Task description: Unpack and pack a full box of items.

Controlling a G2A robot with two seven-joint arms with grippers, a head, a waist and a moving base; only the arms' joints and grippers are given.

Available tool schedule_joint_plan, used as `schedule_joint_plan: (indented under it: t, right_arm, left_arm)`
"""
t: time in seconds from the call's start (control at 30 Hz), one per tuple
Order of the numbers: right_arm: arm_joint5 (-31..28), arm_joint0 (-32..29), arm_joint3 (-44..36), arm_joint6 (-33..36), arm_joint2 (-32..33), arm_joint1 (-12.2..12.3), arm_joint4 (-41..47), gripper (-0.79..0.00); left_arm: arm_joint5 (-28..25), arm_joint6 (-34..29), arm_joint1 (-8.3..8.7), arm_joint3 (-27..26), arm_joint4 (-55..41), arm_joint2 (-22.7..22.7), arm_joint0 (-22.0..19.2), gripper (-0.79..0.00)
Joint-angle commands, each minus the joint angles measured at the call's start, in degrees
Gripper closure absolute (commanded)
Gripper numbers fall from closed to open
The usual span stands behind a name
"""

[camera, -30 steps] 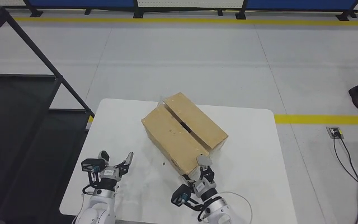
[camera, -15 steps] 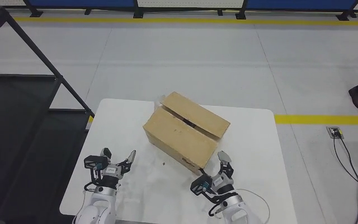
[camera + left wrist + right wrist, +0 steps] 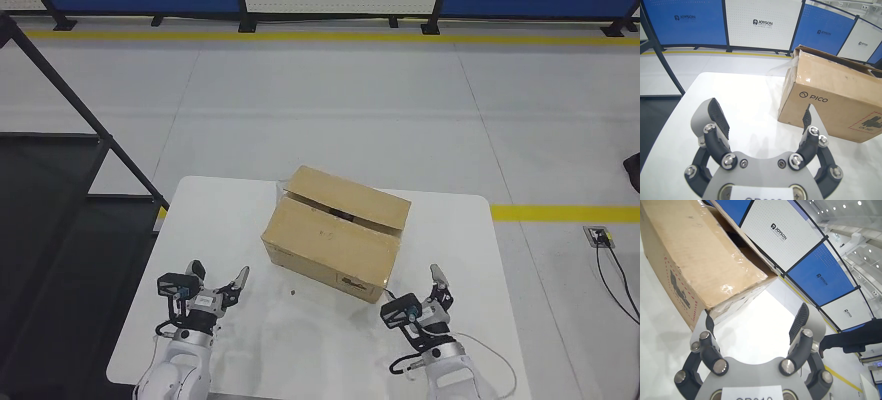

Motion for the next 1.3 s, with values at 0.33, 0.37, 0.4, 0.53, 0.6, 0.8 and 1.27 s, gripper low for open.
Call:
schedule_joint_plan:
  t: [0.33, 0.37, 0.4, 0.53, 0.6, 0.8, 1.27]
  right_arm:
    - [0.83, -2.28, -2.42, -0.61, 2.06, 0.06, 2.66, -0.785]
    - [-0.01, -2.28, -3.12, -1.84, 1.72, 0.04, 3.31, -0.785]
    - [-1.31, -2.33, -3.59, -3.28, 1.6, 0.07, 4.02, -0.785]
    - [-5.0, -2.07, -4.68, -5.82, 3.33, 0.06, 11.48, -0.785]
    - [-8.08, -1.69, -4.78, -6.37, 4.68, 0.04, 17.68, -0.785]
    - [-21.08, -0.23, -2.62, -5.59, 10.43, 0.01, 47.16, -0.785]
    - [-22.42, 2.8, 0.31, -2.93, 11.86, -0.17, 57.97, -0.785]
  left_arm:
    - [-1.46, -1.08, 0.15, -0.88, 2.08, 0.3, 0.09, -0.785]
    - [-0.62, -0.53, 0.07, -0.59, 2.44, 0.44, -0.41, -0.785]
    - [0.51, -0.66, -0.09, 0.43, 1.53, 0.48, -1.45, -0.785]
    - [3.62, -1.66, -0.78, 5.74, -2.15, 1.0, -7.63, -0.785]
    - [4.21, -1.69, -1.03, 9.48, -2.93, 1.19, -11.14, -0.785]
    - [-0.48, 0.09, -1.97, 21.78, -7.16, 3.4, -21.39, -0.785]
    - [-2.58, 6.47, -5.24, 41.94, -4.41, 13.38, -34.89, -0.785]
